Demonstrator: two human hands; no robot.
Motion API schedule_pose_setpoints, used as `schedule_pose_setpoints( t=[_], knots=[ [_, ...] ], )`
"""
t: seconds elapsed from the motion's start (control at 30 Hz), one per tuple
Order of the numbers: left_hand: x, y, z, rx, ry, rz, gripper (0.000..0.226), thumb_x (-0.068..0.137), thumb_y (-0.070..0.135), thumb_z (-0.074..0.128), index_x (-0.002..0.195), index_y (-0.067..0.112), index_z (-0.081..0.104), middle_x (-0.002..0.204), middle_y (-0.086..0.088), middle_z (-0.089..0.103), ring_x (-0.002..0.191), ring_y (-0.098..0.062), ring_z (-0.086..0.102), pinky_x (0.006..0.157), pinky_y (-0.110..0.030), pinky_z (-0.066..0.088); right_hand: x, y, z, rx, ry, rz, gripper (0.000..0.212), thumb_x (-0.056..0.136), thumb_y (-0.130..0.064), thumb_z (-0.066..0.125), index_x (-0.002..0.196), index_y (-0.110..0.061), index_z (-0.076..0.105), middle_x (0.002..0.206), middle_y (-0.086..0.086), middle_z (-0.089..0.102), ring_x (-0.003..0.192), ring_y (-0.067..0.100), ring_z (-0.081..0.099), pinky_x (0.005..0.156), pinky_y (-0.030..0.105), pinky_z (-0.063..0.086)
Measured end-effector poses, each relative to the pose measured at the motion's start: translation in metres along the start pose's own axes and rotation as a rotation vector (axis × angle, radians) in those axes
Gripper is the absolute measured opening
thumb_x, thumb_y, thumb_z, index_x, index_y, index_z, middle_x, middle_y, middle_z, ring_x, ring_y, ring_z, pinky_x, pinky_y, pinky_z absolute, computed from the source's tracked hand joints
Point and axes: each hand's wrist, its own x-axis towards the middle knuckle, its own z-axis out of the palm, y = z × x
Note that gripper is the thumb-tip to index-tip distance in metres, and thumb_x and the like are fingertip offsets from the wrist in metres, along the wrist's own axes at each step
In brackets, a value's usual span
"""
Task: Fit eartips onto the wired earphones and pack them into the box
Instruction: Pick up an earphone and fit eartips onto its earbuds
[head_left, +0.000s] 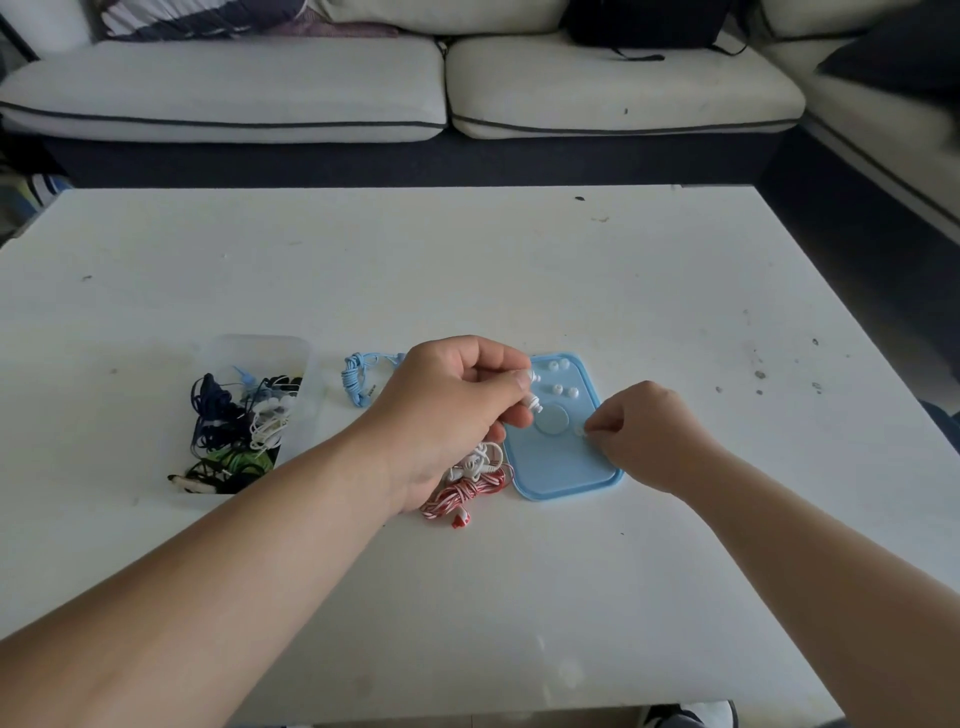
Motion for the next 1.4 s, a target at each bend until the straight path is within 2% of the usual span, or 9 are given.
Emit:
schedule_pose_setpoints(
  t=[0.2,0.3,0.37,0.47,0.63,0.77,0.93,1.07,1.4],
  knots=[
    [0.0,-0.001,-0.001,0.023,-0.014,0.003,0.008,0.097,0.008,0.069,0.102,0.013,0.073,0.08,-0.004,0.078,0.07,-0.012,0.072,0.065,-0.029,0.052,-0.008,-0.007,-0.016,0.08,-0.012,0.052,0.014,0.084,-0.007,0.064,0.076,-0.009,0.075,0.071,0.011,0.074,0.057,0.022,0.062,0.053,0.026,0.051],
    [0.0,0.001,-0.001,0.037,-0.01,0.024,0.009,0.097,0.009,0.069,0.102,0.015,0.073,0.082,-0.004,0.079,0.071,-0.011,0.073,0.063,-0.026,0.053,-0.022,-0.024,-0.03,0.631,-0.03,0.085,0.005,0.087,-0.002,0.074,0.086,0.002,0.075,0.077,0.021,0.075,0.058,0.019,0.068,0.056,0.024,0.058],
    [0.0,0.002,-0.001,0.047,0.001,0.053,0.009,0.097,0.009,0.069,0.102,0.015,0.073,0.085,-0.006,0.079,0.071,-0.012,0.074,0.062,-0.025,0.055,-0.03,-0.037,-0.034,0.977,-0.124,0.084,0.012,0.089,-0.002,0.075,0.095,0.008,0.073,0.082,0.022,0.073,0.069,0.023,0.072,0.064,0.027,0.061],
    [0.0,0.004,-0.001,0.053,0.006,0.098,0.009,0.097,0.01,0.07,0.103,0.015,0.074,0.085,-0.007,0.08,0.073,-0.013,0.075,0.065,-0.023,0.058,-0.034,-0.048,-0.032,1.181,-0.245,0.025,0.014,0.091,-0.003,0.069,0.101,0.008,0.072,0.087,0.018,0.072,0.078,0.024,0.072,0.072,0.029,0.063],
    [0.0,0.005,-0.003,0.054,0.034,0.152,0.01,0.096,0.012,0.072,0.104,0.017,0.075,0.083,-0.005,0.079,0.078,-0.016,0.076,0.065,-0.027,0.055,-0.035,-0.054,-0.03,1.259,-0.384,-0.087,0.026,0.088,-0.012,0.067,0.107,0.007,0.069,0.103,0.021,0.074,0.103,0.031,0.073,0.09,0.033,0.061],
    [0.001,0.006,-0.003,0.059,0.045,0.168,0.01,0.096,0.013,0.072,0.104,0.017,0.076,0.084,-0.005,0.08,0.077,-0.014,0.076,0.064,-0.024,0.053,-0.034,-0.054,-0.028,1.272,-0.378,-0.09,0.027,0.086,-0.014,0.07,0.105,0.005,0.07,0.108,0.024,0.072,0.116,0.039,0.068,0.1,0.039,0.057],
    [0.0,0.007,-0.003,0.068,0.061,0.188,0.009,0.096,0.011,0.071,0.104,0.015,0.075,0.082,-0.004,0.079,0.07,-0.008,0.074,0.058,-0.018,0.052,-0.036,-0.055,-0.029,1.267,-0.332,-0.074,0.026,0.081,-0.014,0.072,0.102,0.001,0.072,0.102,0.019,0.074,0.098,0.027,0.071,0.084,0.032,0.062],
    [0.0,0.008,-0.003,0.079,0.07,0.215,0.009,0.097,0.009,0.07,0.103,0.013,0.075,0.08,-0.003,0.079,0.068,-0.006,0.073,0.058,-0.016,0.052,-0.038,-0.058,-0.029,1.256,-0.299,-0.086,0.023,0.079,-0.016,0.073,0.098,-0.003,0.074,0.1,0.016,0.076,0.096,0.023,0.073,0.077,0.03,0.061],
    [0.002,0.004,-0.004,0.054,0.123,0.268,0.009,0.097,0.007,0.069,0.101,0.012,0.075,0.078,-0.002,0.078,0.069,-0.008,0.073,0.062,-0.018,0.053,-0.044,-0.07,-0.019,1.344,-0.192,-0.161,0.023,0.08,-0.006,0.072,0.097,0.01,0.073,0.099,0.028,0.075,0.097,0.04,0.075,0.091,0.037,0.06]
  ],
)
